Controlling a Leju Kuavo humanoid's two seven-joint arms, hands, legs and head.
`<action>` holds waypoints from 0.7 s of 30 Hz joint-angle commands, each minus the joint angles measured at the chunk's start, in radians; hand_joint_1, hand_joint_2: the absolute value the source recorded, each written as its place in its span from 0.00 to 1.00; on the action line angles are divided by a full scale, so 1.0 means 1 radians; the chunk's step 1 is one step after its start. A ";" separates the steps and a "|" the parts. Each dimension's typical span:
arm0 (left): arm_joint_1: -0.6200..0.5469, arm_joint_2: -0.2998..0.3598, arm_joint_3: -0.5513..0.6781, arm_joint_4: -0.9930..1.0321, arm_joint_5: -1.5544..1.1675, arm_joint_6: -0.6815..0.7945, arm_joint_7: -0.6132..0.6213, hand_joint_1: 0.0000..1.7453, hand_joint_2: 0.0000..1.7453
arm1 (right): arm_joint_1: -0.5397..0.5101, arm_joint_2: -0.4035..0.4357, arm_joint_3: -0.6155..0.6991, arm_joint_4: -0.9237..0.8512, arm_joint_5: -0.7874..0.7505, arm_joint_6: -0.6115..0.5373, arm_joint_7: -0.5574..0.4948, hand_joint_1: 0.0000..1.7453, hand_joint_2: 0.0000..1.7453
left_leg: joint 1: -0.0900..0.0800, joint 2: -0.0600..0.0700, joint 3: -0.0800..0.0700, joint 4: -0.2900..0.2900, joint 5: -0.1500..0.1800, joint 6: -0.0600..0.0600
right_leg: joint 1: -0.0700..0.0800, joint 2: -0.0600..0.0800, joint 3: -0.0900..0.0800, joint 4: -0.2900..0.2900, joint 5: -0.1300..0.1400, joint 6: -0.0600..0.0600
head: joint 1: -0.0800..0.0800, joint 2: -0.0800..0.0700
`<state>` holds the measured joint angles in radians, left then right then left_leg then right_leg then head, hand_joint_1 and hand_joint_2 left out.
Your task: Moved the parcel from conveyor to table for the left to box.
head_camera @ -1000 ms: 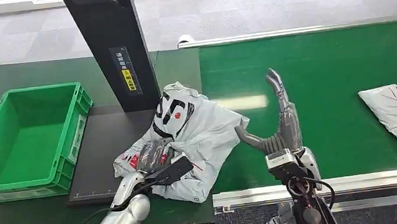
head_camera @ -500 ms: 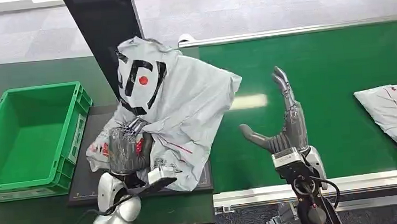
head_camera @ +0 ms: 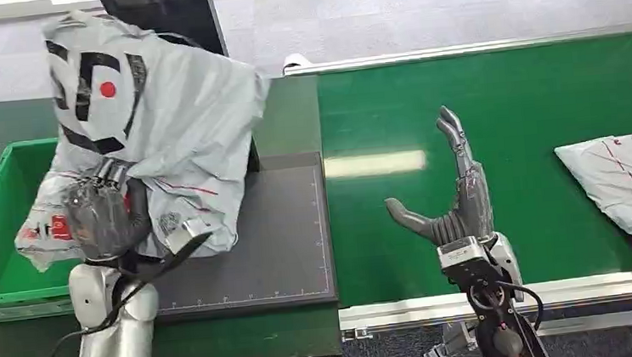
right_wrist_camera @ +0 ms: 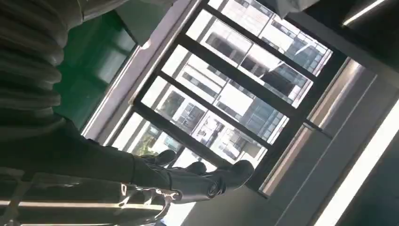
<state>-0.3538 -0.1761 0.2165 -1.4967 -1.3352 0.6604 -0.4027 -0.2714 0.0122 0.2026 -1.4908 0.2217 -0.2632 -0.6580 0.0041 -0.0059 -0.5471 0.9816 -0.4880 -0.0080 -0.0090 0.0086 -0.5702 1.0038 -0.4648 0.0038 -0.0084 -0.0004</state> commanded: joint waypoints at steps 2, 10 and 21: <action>-0.412 0.318 0.020 0.684 -0.207 0.017 0.470 1.00 1.00 | -0.048 -0.016 0.021 0.078 -0.002 0.011 0.005 0.00 1.00 | 0.001 -0.003 -0.001 0.000 0.003 -0.003 | 0.001 -0.004 -0.001 0.001 0.001 -0.002 | -0.001 0.000; -0.528 0.432 -0.121 0.948 -0.236 -0.186 0.756 1.00 1.00 | -0.048 -0.014 0.022 0.101 0.014 0.024 0.004 0.00 1.00 | 0.003 0.000 -0.001 0.000 0.003 -0.003 | 0.003 -0.001 -0.001 0.001 0.002 -0.003 | 0.000 0.000; -0.635 0.546 -0.202 1.166 -0.236 -0.368 0.855 1.00 1.00 | -0.082 0.007 0.035 0.155 0.032 0.054 0.008 0.00 1.00 | 0.004 0.004 -0.002 0.000 0.003 -0.004 | 0.003 0.003 -0.004 0.001 0.003 -0.004 | 0.000 0.000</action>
<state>-0.8937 0.3141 0.0824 -0.5380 -1.5545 0.3132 0.4394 -0.3002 0.0061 0.2079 -1.4344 0.2529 -0.2125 -0.6542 0.0077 -0.0035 -0.5500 0.9814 -0.4852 -0.0116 -0.0059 0.0110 -0.5742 1.0049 -0.4622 0.0001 -0.0088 -0.0004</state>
